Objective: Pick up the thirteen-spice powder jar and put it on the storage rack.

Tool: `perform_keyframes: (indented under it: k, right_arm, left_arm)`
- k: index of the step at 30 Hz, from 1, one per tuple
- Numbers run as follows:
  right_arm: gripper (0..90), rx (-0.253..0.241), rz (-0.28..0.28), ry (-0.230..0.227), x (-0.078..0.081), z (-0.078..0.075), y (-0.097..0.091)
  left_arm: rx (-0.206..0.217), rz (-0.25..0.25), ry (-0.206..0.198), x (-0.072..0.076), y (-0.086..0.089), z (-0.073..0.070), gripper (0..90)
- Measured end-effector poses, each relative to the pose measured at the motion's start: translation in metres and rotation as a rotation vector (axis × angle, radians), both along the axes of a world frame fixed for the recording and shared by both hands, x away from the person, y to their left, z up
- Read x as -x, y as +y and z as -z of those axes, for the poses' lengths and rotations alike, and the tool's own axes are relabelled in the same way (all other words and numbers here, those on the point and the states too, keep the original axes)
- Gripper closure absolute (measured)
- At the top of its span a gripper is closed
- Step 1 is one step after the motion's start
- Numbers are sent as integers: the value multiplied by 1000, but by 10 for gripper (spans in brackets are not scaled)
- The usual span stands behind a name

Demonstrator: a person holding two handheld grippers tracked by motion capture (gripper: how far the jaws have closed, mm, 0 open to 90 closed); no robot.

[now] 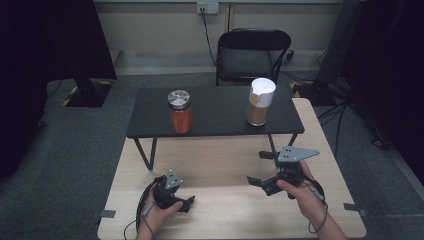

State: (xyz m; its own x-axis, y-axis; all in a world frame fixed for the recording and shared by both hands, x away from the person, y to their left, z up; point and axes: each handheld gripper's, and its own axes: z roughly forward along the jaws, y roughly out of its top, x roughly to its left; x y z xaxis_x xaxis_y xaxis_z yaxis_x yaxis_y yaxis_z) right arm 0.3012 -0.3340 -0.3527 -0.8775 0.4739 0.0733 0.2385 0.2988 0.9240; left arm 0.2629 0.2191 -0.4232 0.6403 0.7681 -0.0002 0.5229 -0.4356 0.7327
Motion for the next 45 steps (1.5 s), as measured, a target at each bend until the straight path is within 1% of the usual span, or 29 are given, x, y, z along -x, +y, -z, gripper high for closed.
perform_keyframes:
  k: [4,7,19,23,25,30,33,35,37,41,45]
  right_arm:
    - [4,-3,-2,10,0,11,0]
    - [4,9,-6,8,1,16,1]
    - [5,52,1,35,4,39,2]
    - [5,81,3,37,5,45,4]
    - [6,96,4,30,6,48,5]
    - [6,139,5,54,7,59,9]
    - [6,157,9,63,7,62,10]
    - [7,163,12,73,6,63,10]
    - [7,179,17,71,6,64,11]
    - [7,193,24,79,5,67,12]
    - [8,231,34,75,6,67,16]
  left_arm:
    - [0,0,0,0,0,0,0]
    - [0,0,0,0,0,0,0]
    - [0,0,0,0,0,0,0]
    - [0,0,0,0,0,0,0]
    - [0,0,0,0,0,0,0]
    - [-1,0,0,0,0,0,0]
    - [0,0,0,0,0,0,0]
    - [0,0,0,0,0,0,0]
    - [0,0,0,0,0,0,0]
    - [0,0,0,0,0,0,0]
    - [0,0,0,0,0,0,0]
